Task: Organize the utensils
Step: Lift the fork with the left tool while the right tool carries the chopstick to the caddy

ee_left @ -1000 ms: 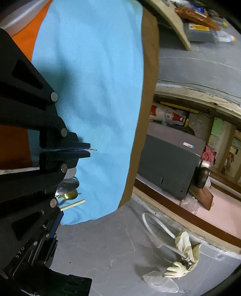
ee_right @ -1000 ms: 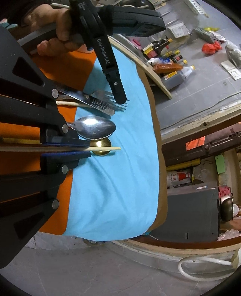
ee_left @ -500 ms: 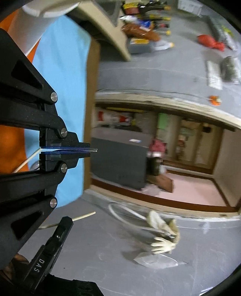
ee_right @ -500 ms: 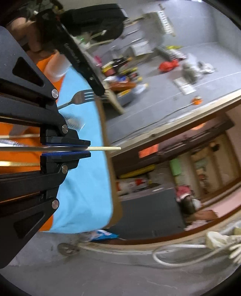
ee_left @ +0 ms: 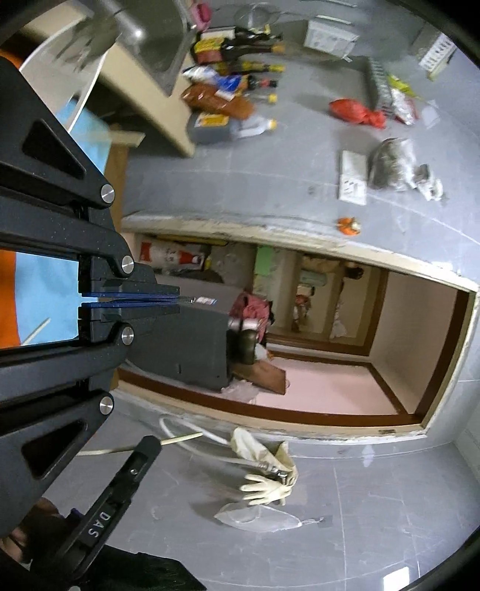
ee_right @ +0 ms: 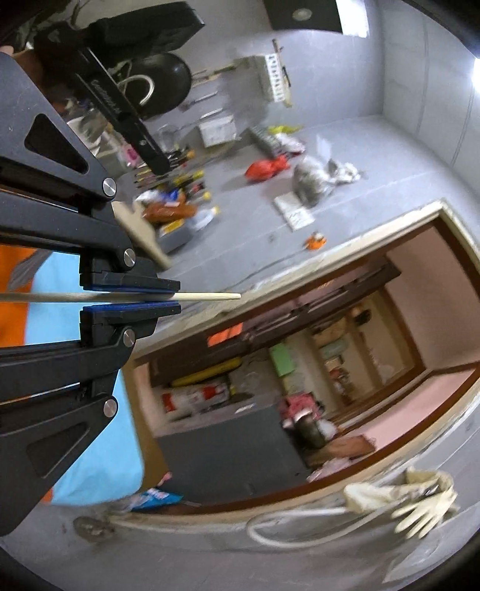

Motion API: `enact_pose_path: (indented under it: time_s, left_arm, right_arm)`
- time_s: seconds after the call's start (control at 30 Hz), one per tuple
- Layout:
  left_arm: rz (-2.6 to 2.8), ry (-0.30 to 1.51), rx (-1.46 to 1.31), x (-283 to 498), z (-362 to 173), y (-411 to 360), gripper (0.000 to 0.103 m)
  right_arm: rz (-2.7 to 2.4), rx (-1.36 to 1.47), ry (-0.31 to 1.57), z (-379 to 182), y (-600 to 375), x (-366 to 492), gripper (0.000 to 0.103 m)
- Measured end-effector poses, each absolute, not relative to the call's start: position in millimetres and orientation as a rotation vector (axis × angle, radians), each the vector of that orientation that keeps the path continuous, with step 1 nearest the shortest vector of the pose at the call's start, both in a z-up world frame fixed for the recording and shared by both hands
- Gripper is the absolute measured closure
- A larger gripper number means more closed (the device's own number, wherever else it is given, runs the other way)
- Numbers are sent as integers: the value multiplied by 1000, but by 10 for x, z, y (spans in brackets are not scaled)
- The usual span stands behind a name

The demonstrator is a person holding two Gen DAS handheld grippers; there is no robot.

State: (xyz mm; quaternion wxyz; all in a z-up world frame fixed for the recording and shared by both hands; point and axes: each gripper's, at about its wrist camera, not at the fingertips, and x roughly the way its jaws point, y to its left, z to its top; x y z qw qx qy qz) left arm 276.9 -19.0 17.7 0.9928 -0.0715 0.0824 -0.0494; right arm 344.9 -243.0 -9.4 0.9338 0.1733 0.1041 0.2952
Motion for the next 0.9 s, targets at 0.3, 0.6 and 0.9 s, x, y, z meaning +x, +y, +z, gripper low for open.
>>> enact_pose_path:
  time_s: [0.3,0.6,0.9]
  left_arm:
    - [-2,117,-93,2466,574,455,103]
    - [90,67,-173,2165,815,1320,103]
    - [190,52,-191,1974,794,1863,103]
  right_arm:
    - [651,280,105,352,-1630,3268,100]
    - [738,317,61,547,-1009,3220,100]
    - [763,385,72,409,-661,3259,100]
